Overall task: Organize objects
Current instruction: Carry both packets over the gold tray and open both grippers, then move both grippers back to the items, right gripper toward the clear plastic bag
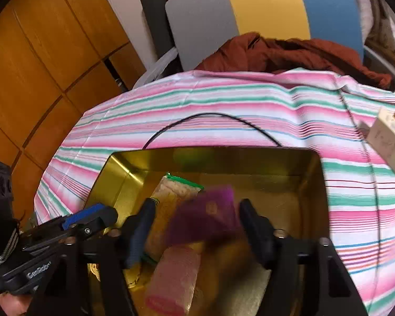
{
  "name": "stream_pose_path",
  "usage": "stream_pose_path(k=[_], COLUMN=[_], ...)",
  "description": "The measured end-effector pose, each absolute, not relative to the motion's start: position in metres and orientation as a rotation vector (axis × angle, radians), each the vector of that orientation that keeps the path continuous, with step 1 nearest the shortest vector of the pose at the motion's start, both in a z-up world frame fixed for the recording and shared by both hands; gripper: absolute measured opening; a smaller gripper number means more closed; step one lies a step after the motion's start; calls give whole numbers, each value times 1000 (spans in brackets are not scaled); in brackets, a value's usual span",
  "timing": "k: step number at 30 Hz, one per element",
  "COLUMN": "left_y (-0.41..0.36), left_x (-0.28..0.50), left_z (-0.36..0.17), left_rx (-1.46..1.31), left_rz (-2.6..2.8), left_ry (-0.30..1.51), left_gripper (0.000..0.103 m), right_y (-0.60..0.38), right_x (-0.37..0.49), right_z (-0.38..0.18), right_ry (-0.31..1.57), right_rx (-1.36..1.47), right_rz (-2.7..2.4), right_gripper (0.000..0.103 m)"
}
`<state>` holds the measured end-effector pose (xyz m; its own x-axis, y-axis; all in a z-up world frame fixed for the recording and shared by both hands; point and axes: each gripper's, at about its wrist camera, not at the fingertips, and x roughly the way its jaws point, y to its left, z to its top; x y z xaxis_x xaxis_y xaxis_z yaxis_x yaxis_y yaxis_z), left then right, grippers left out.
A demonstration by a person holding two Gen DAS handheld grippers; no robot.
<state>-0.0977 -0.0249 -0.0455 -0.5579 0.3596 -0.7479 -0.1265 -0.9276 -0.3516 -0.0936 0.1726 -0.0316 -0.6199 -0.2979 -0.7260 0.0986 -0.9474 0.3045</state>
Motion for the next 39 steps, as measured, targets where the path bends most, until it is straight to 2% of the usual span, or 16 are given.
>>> stream_pose_path(k=[1, 3, 18, 29, 39], left_y=[-26, -25, -5, 21, 55], left_x=[-95, -88, -46, -33, -21], left_z=[-43, -36, -25, -25, -14], left_rx=[-1281, -1243, -1196, -1139, -1088], left_rz=[2541, 2576, 2584, 2533, 2474], left_ry=[-379, -371, -369, -374, -285], left_gripper=[46, 48, 48, 48, 48], right_y=[175, 178, 195, 233, 273], right_x=[-90, -84, -39, -8, 7], right_z=[-28, -21, -4, -2, 1], right_ry=[-352, -356, -357, -472, -538], right_rx=[1212, 1179, 1086, 1031, 999], right_rz=[-2643, -2664, -2704, -2778, -2865], right_gripper=[84, 85, 85, 84, 84])
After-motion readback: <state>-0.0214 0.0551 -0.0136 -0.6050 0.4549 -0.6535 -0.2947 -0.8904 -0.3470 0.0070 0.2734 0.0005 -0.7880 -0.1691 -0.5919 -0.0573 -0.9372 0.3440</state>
